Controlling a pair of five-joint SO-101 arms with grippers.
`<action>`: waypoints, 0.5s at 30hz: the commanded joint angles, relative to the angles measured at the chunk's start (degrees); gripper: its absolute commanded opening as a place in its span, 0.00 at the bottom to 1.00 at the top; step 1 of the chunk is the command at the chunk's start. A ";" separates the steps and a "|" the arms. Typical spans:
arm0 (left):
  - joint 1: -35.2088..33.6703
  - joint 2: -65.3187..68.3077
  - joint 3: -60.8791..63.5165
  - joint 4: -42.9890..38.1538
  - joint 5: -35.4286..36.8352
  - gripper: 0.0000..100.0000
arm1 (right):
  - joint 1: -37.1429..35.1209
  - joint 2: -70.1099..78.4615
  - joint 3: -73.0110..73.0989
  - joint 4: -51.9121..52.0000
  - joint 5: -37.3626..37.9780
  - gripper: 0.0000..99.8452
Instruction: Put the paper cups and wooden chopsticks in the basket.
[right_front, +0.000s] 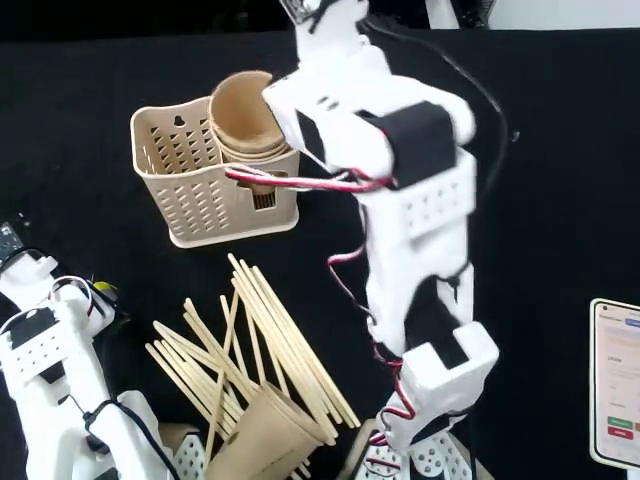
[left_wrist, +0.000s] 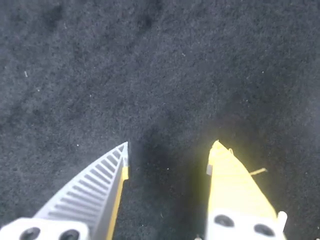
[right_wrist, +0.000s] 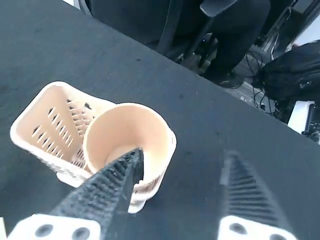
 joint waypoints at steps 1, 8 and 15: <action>0.66 -1.23 -0.57 -0.97 0.35 0.26 | 1.41 -7.34 2.77 2.29 -0.26 0.21; 0.66 -1.23 -0.57 -0.97 0.35 0.26 | -5.98 -31.87 43.82 1.93 0.88 0.19; 0.75 -1.23 -0.66 -0.97 0.35 0.26 | -16.97 -51.21 83.56 -1.67 8.09 0.29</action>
